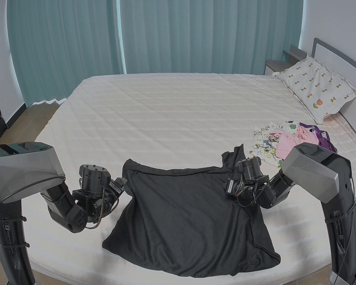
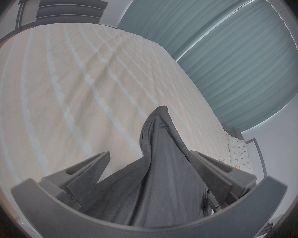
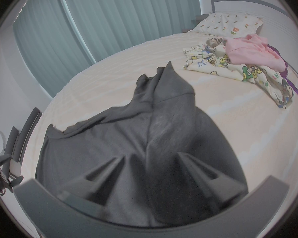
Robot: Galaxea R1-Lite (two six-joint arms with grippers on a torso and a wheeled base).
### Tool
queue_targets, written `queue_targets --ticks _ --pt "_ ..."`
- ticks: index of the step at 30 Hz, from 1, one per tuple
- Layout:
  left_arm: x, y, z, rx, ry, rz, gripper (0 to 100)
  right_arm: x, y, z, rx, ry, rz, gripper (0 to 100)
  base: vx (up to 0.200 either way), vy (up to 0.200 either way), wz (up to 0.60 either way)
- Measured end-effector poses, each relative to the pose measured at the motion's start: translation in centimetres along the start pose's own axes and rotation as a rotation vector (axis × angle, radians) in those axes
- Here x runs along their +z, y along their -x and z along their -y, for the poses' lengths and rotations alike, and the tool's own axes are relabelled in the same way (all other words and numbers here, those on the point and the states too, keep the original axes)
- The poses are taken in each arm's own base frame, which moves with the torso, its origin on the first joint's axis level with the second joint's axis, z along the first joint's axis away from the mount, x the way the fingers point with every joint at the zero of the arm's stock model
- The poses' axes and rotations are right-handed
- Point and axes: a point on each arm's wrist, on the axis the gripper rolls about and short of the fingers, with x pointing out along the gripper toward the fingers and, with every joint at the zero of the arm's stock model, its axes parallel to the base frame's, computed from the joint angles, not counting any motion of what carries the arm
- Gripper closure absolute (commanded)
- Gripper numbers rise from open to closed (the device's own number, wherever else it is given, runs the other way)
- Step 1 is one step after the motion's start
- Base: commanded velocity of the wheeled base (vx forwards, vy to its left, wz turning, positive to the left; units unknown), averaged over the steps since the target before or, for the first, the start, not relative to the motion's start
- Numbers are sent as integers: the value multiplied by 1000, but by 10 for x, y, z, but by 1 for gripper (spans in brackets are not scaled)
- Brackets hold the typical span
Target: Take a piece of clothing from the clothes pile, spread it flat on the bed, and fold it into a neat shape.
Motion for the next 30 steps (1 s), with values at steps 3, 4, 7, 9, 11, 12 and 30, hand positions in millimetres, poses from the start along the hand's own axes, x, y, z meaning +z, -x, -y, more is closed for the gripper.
queue_targets --ticks 3,4,7,9,11,12,30 --pt "0 0 0 1 1 0 0 3 -3 7 -18 -10 4 100 0 0 0" --pt "0 0 -1 3 0 -1 0 4 -4 9 -25 -14 4 100 0 0 0" --pt "0 -1 -2 8 1 -1 0 8 -4 15 -36 -27 9 100 0 0 0" --pt "-1 -2 -3 12 0 -4 0 11 -2 17 -36 -37 18 100 0 0 0" --pt "-2 -3 -4 17 -1 -6 0 15 2 20 -38 -43 21 100 0 0 0" --pt "-3 -4 -5 20 -3 -8 0 17 4 21 -37 -47 25 100 0 0 0" --pt "-14 -12 -21 78 -20 -39 0 70 34 114 -28 -193 82 100 0 0 0"
